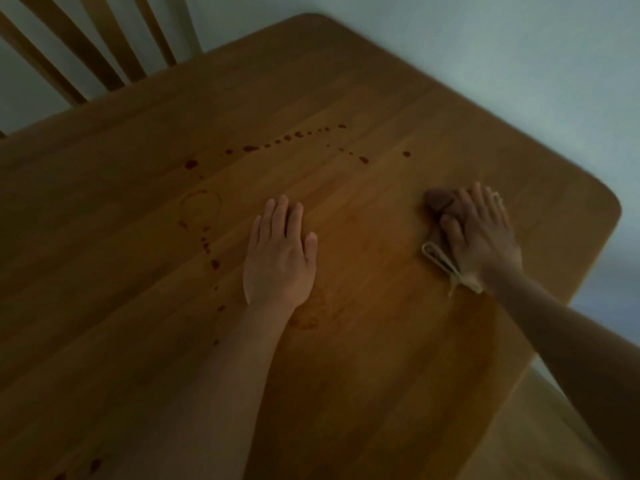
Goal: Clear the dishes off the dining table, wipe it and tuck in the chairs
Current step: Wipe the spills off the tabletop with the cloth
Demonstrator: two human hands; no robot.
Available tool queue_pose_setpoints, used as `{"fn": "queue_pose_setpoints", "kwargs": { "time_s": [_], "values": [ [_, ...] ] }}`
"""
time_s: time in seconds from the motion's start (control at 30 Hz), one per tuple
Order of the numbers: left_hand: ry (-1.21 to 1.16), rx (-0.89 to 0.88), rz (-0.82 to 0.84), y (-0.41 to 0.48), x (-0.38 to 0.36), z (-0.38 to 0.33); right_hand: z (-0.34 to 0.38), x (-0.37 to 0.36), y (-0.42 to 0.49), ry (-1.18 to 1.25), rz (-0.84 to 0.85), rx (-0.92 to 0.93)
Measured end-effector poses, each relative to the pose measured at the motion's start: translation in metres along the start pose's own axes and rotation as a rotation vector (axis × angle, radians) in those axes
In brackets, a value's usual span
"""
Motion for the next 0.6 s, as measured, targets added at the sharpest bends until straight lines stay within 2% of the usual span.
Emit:
{"fn": "queue_pose_setpoints", "kwargs": {
  "time_s": [0.13,0.27,0.33,0.47,0.6],
  "values": [
    [0.005,0.001,-0.025,0.001,-0.002,0.000,0.011,0.001,0.071,0.050,0.023,-0.174],
    [-0.008,-0.001,-0.028,0.001,-0.002,0.001,0.055,0.008,0.108,0.122,0.017,-0.183],
    [-0.027,-0.007,-0.041,0.001,-0.001,0.001,0.081,0.015,0.110,0.149,-0.009,-0.098],
    [-0.057,-0.016,-0.072,0.002,0.001,0.003,0.122,0.020,0.070,0.137,-0.079,0.252],
    [-0.072,-0.002,-0.083,0.001,0.001,0.004,0.106,0.019,-0.013,0.191,-0.062,0.463]
  ]
}}
Point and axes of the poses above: each hand's wrist, its own y-axis towards the middle knuckle, its own x-axis out of the back of the hand, z = x × y, the point moved 3 cm from there along y, towards the middle knuckle, and after that the axes turned 14 degrees about -y, right-handed, at the moved point
